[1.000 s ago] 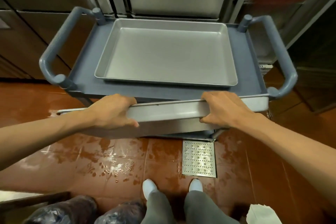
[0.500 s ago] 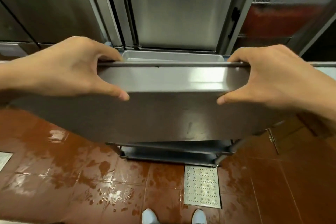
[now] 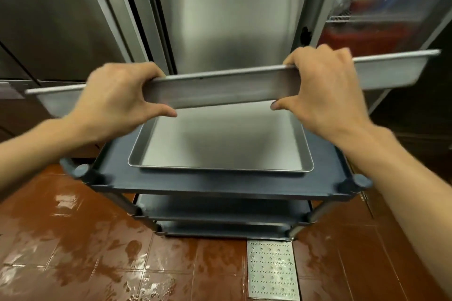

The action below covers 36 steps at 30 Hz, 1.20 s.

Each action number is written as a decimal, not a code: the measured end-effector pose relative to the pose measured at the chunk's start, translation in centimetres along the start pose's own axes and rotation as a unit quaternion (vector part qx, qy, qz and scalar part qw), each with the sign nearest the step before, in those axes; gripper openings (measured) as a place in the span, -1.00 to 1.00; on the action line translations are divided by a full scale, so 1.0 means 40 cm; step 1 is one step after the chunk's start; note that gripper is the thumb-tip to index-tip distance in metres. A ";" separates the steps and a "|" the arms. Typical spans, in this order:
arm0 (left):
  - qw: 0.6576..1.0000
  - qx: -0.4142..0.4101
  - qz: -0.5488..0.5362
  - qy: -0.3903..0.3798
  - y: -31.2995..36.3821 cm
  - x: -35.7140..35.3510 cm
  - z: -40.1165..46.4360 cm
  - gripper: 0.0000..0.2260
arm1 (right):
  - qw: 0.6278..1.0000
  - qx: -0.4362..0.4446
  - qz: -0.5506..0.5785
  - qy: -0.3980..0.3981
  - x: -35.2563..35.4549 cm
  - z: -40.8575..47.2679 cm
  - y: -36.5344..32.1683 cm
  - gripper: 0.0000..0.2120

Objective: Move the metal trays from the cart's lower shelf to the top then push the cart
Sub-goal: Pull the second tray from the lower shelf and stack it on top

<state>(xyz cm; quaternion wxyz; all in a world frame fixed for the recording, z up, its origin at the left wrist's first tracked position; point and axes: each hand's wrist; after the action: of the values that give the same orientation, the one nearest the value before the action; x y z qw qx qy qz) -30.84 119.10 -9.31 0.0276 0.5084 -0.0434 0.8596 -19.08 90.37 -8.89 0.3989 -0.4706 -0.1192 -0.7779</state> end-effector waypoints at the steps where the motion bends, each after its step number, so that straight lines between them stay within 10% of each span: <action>1: 1.000 0.003 0.016 0.002 -0.005 -0.039 0.002 -0.51 | 1.000 -0.003 0.011 -0.004 -0.034 -0.003 0.015 -0.47; 36: 0.991 -0.013 0.109 -0.076 -0.061 -0.693 -0.184 -0.75 | 0.989 -0.145 0.002 -0.035 -0.688 -0.235 0.131 -0.73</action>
<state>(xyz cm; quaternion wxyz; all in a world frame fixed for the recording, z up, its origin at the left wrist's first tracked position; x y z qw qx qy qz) -23.68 122.18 -37.02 -0.0632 0.5641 -0.1120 0.8156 -14.65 95.69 -37.61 0.3235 -0.5504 -0.0177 -0.7695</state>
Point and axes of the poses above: each hand's wrist, its own z-axis towards the middle knuckle, its own x-axis out of the back of the hand, y = z × x, and after that the axes turned 7 degrees about z, right-handed
